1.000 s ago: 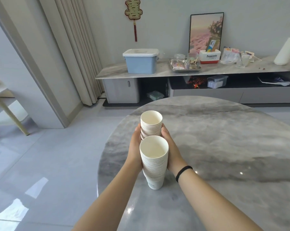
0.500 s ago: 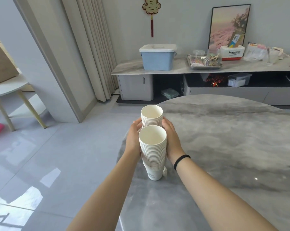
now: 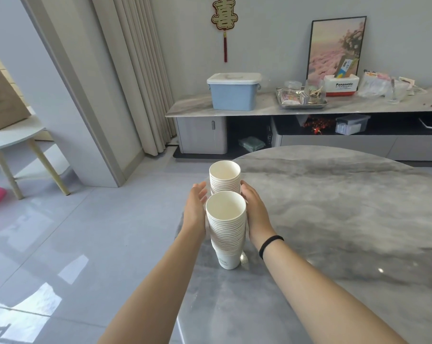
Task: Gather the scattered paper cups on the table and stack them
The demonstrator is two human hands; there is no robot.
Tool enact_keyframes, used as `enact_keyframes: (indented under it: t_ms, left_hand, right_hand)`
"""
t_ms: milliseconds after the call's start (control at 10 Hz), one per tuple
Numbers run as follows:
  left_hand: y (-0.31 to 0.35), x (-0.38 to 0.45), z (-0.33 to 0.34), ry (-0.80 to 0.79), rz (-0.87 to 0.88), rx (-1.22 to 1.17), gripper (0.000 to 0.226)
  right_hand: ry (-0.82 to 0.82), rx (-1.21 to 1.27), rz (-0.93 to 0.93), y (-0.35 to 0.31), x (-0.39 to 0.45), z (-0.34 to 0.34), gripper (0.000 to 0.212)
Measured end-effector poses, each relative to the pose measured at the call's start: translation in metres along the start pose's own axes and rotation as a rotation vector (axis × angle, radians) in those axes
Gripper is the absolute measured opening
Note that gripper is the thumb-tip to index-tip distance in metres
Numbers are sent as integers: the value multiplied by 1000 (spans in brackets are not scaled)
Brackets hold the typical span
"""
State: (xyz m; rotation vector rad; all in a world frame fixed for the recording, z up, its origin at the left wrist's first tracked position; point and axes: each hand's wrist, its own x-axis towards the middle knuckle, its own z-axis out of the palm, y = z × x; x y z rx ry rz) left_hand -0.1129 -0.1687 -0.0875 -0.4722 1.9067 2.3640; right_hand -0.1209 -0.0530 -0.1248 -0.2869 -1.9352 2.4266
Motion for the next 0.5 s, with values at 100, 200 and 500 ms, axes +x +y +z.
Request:
enact_keyframes:
  t_ms: [100, 200, 500]
  left_hand:
    - [16, -13, -1, 50, 69, 73, 46]
    - [36, -35, 5, 58, 196, 161, 39]
    - [69, -106, 79, -20, 524, 389, 32]
  right_hand:
    - [51, 2, -8, -16, -18, -3, 41]
    - [74, -55, -53, -38, -35, -12, 43]
    - [159, -142, -284, -117, -86, -60, 29]
